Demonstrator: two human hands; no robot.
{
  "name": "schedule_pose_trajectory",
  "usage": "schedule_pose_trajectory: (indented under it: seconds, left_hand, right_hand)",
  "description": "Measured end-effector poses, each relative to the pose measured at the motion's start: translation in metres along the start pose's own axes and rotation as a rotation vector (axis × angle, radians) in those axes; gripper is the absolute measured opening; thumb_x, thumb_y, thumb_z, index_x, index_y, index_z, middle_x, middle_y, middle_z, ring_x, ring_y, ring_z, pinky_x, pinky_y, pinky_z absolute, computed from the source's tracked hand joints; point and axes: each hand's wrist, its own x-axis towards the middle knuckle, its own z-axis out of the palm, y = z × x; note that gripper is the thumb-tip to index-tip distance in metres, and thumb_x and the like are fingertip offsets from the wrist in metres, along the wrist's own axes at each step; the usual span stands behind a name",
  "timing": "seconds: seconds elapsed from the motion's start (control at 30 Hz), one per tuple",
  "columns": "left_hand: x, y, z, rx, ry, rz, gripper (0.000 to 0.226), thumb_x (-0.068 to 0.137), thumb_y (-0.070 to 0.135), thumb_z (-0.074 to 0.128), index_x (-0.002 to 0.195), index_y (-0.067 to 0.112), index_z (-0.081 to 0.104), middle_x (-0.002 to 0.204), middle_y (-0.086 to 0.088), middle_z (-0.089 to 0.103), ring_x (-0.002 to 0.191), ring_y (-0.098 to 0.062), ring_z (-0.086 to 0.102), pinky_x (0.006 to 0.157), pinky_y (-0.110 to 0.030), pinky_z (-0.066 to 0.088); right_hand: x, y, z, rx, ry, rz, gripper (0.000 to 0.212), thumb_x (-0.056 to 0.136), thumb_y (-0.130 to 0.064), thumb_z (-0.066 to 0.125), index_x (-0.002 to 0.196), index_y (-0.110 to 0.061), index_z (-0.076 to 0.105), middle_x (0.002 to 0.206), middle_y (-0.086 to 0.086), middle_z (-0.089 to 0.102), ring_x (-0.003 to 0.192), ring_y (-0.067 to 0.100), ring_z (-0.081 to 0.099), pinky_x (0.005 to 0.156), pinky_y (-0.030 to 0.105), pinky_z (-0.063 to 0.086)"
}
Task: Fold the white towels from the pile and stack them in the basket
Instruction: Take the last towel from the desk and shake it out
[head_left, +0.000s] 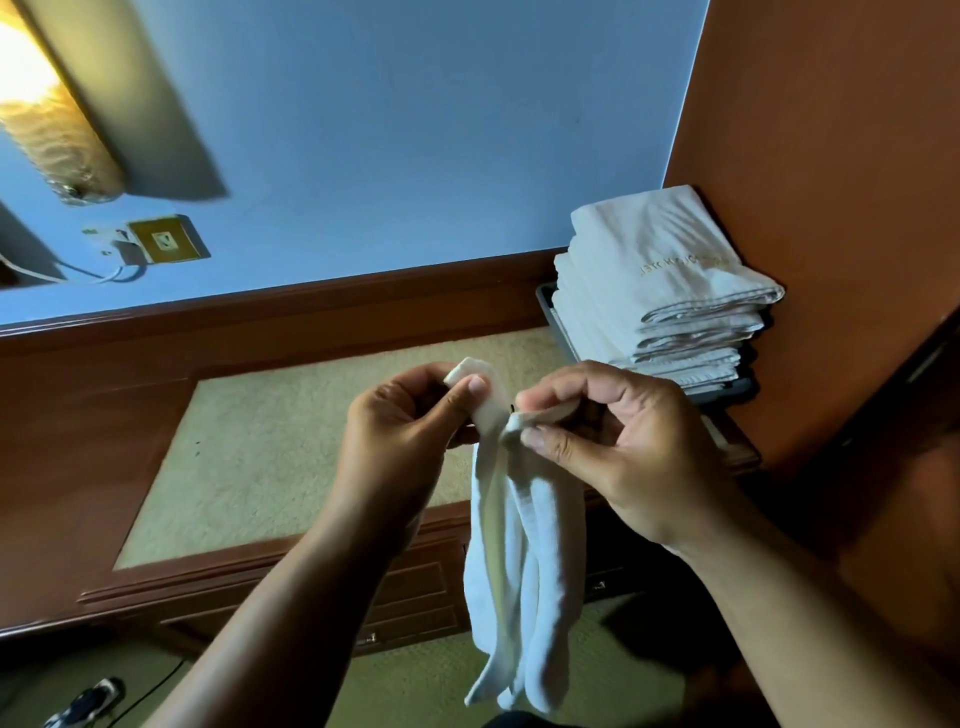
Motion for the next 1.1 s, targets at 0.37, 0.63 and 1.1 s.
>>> schedule_pose_trajectory:
  seconds: [0.37, 0.63, 1.1]
  left_hand:
    - [-0.012, -0.001, 0.01, -0.232, -0.084, -0.073, 0.018, 0.084, 0.015, 0.067, 0.096, 0.005, 0.078, 0.098, -0.023, 0.074, 0.089, -0.032, 0.07, 0.082, -0.04, 0.058]
    - [-0.026, -0.011, 0.016, -0.239, -0.071, 0.067, 0.046, 0.079, -0.007, 0.07, 0.114, 0.01, 0.044, 0.092, -0.017, 0.073, 0.088, -0.026, 0.071, 0.08, -0.035, 0.059]
    - [-0.021, -0.014, 0.012, 0.242, -0.044, 0.266, 0.042, 0.081, -0.003, 0.072, 0.088, 0.014, 0.034, 0.085, -0.011, 0.075, 0.085, -0.023, 0.073, 0.079, -0.042, 0.057]
  right_hand:
    - [0.018, -0.019, 0.002, -0.532, 0.131, -0.355, 0.011, 0.08, -0.027, 0.085, 0.085, -0.021, 0.078, 0.078, -0.013, 0.064, 0.067, -0.002, 0.054, 0.061, 0.009, 0.035]
    - [0.022, -0.014, -0.001, -0.461, 0.173, -0.19, 0.015, 0.078, -0.027, 0.085, 0.081, -0.024, 0.071, 0.069, -0.013, 0.061, 0.061, 0.008, 0.057, 0.056, 0.011, 0.038]
    - [0.029, -0.022, -0.017, -0.8, -0.25, -0.311, 0.022, 0.086, -0.014, 0.076, 0.105, -0.023, 0.073, 0.083, -0.017, 0.047, 0.073, 0.001, 0.05, 0.06, 0.023, 0.041]
